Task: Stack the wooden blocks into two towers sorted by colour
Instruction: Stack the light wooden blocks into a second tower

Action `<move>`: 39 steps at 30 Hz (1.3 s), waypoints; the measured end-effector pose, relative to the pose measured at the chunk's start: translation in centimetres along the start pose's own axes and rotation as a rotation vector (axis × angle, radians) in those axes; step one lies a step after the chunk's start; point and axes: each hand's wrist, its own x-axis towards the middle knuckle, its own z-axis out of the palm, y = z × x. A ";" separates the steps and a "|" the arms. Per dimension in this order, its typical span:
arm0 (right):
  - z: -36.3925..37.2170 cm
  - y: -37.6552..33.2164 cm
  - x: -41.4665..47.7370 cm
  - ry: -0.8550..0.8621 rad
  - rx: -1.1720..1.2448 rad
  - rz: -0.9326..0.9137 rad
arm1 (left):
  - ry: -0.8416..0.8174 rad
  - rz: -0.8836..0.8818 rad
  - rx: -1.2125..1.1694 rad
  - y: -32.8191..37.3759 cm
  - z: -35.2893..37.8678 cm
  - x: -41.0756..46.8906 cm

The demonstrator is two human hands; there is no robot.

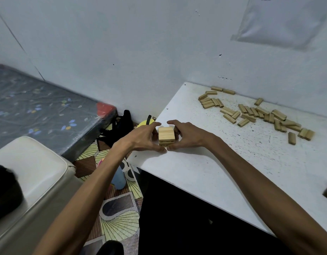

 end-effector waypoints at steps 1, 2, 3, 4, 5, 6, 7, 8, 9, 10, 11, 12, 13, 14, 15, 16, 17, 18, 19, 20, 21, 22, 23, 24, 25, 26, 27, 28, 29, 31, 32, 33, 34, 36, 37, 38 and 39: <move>0.0 0.0 0.0 -0.002 -0.002 -0.002 | -0.004 0.004 -0.004 0.0 0.0 0.0; 0.0 -0.1 0.0 -0.005 -0.001 -0.003 | -0.007 0.009 -0.007 0.0 -0.1 0.0; 0.0 -0.1 -0.1 -0.006 0.002 -0.003 | -0.008 0.015 -0.007 -0.1 -0.1 0.0; 0.0 -0.1 -0.1 -0.007 0.006 -0.003 | -0.005 0.020 -0.005 -0.1 -0.1 0.1; -0.1 -0.1 -0.1 -0.008 0.008 -0.003 | 0.002 0.021 -0.005 -0.1 -0.1 0.1; -0.1 -0.2 -0.1 -0.008 0.010 -0.005 | 0.010 0.023 -0.005 -0.1 -0.1 0.1; -0.2 -0.3 -0.1 -0.009 0.009 -0.005 | 0.016 0.025 -0.008 -0.1 -0.1 0.1; -0.3 -0.3 -0.1 -0.011 0.007 -0.003 | 0.019 0.026 -0.011 -0.1 -0.1 0.1; -0.3 -0.3 -0.1 -0.013 0.002 0.000 | 0.020 0.026 -0.013 -0.1 0.0 0.1; -0.4 -0.4 -0.1 -0.014 -0.004 0.002 | 0.018 0.025 -0.013 -0.1 -0.1 0.2; -0.4 -0.4 -0.2 -0.014 -0.008 0.003 | 0.014 0.026 -0.009 -0.1 -0.1 0.2; -0.4 -0.5 -0.2 -0.013 -0.012 0.003 | 0.010 0.029 -0.001 -0.1 -0.2 0.1; -0.4 -0.5 -0.2 -0.010 -0.015 0.001 | 0.008 0.032 0.007 -0.1 -0.2 0.1; -0.3 -0.5 -0.2 -0.007 -0.017 0.000 | 0.006 0.033 0.013 -0.1 -0.2 0.1; -0.3 -0.6 -0.2 -0.005 -0.019 -0.002 | 0.004 0.032 0.015 -0.1 -0.2 0.0; -0.3 -0.6 -0.2 -0.004 -0.020 -0.004 | 0.004 0.032 0.015 0.0 -0.2 0.0; -0.3 -0.6 -0.2 -0.004 -0.022 -0.005 | 0.006 0.033 0.013 0.0 -0.2 0.0; -0.3 -0.6 -0.2 -0.006 -0.024 -0.006 | 0.009 0.035 0.010 0.1 -0.2 -0.1; -0.3 -0.6 -0.2 -0.009 -0.027 -0.007 | 0.011 0.037 0.006 0.1 -0.2 -0.1; -0.3 -0.6 -0.2 -0.010 -0.029 -0.008 | 0.013 0.037 0.004 0.1 -0.2 -0.1; -0.3 -0.6 -0.3 -0.010 -0.028 -0.006 | 0.013 0.035 0.003 0.1 -0.2 -0.1; -0.3 -0.6 -0.3 -0.011 -0.026 -0.002 | 0.012 0.032 0.004 0.1 -0.2 -0.2; -0.3 -0.6 -0.4 -0.013 -0.022 0.002 | 0.012 0.029 0.004 0.0 -0.2 -0.2; -0.3 -0.6 -0.4 -0.012 -0.015 0.005 | 0.013 0.027 0.002 -0.1 -0.1 -0.3; -0.3 -0.5 -0.5 -0.012 -0.006 0.007 | 0.013 0.026 -0.003 -0.2 -0.1 -0.3; -0.3 -0.4 -0.6 -0.011 0.003 0.007 | 0.013 0.027 -0.010 -0.3 0.0 -0.4; -0.2 -0.3 -0.6 -0.007 0.011 0.005 | 0.015 0.030 -0.019 -0.3 0.0 -0.4; -0.2 -0.2 -0.7 -0.002 0.017 0.001 | 0.015 0.032 -0.028 -0.4 0.0 -0.5; -0.2 -0.2 -0.7 0.004 0.021 -0.003 | 0.014 0.036 -0.037 -0.4 0.0 -0.5; -0.3 -0.2 -0.7 0.014 0.019 -0.013 | 0.015 0.048 -0.061 -0.3 0.0 -0.5; -0.3 -0.3 -0.7 0.018 0.015 -0.021 | 0.014 0.055 -0.075 -0.3 0.0 -0.5; -0.4 -0.4 -0.6 0.022 0.012 -0.026 | 0.013 0.061 -0.085 -0.3 0.0 -0.4; -0.4 -0.4 -0.6 0.024 0.009 -0.030 | 0.012 0.065 -0.090 -0.3 0.1 -0.3; -0.5 -0.4 -0.4 0.028 0.010 -0.029 | 0.012 0.066 -0.093 -0.4 0.1 -0.2; -0.5 -0.3 -0.3 0.030 0.013 -0.026 | 0.014 0.066 -0.095 -0.4 0.1 -0.2; -0.5 -0.2 -0.3 0.029 0.016 -0.021 | 0.016 0.068 -0.095 -0.4 0.1 -0.2; -0.5 -0.2 -0.2 0.025 0.020 -0.014 | 0.019 0.070 -0.093 -0.4 0.1 -0.2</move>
